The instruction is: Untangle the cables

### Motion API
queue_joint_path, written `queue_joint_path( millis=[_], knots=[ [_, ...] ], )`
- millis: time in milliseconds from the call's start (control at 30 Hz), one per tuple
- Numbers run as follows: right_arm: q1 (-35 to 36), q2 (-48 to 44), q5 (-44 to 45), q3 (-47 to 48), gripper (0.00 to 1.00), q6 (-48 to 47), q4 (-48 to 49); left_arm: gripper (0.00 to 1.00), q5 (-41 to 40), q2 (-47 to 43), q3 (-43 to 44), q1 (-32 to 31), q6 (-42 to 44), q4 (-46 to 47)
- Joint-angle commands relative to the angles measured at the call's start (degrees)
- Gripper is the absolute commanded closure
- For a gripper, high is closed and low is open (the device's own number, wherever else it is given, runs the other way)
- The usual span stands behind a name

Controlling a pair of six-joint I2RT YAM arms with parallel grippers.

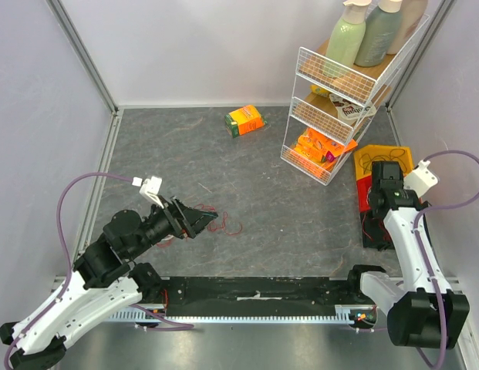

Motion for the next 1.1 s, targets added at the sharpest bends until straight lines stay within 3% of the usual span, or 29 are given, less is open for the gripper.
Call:
queue_joint_path(
  millis=[0,167,267,467,600,867,1000,1067],
  knots=[
    [1.72,-1.97,0.56,1.05,0.02,-12.02,7.22,0.09,0.26,0.92,0.75,-0.09,0.44,2.18],
    [2.34,-2.15,-14.55,-0.61,0.02,-27.15,18.21,0.09,1.06,1.8,-0.66,-0.09,-0.18,5.08],
    [2.51,1.18,-18.7,-0.98,0.02,-28.4,20.16,0.09,1.15,2.94,-0.57,-0.09,1.49,5.87],
    [4.01,10.5,-27.84,-1.23,0.11,-28.49,20.7,0.09,2.63,3.29,-0.31,-0.09,5.97,5.96],
    [6.56,12.71,-27.85,-4.21,0.26,-30.16,23.4,0.08,2.82,3.38,0.13,0.0,8.52,4.56],
    [6.64,20.26,-26.88,-5.63,0.35,-30.42,28.77,0.08,3.43,2.41,-1.89,-0.09,7.91,5.78],
    [6.56,22.9,-25.57,-5.9,0.47,-30.42,32.73,0.08,3.96,2.68,-1.63,-0.09,7.65,5.44],
    [6.65,23.78,-24.86,-5.72,0.6,-30.51,33.35,0.08,3.78,2.42,-1.54,-0.09,7.65,4.91]
  ],
)
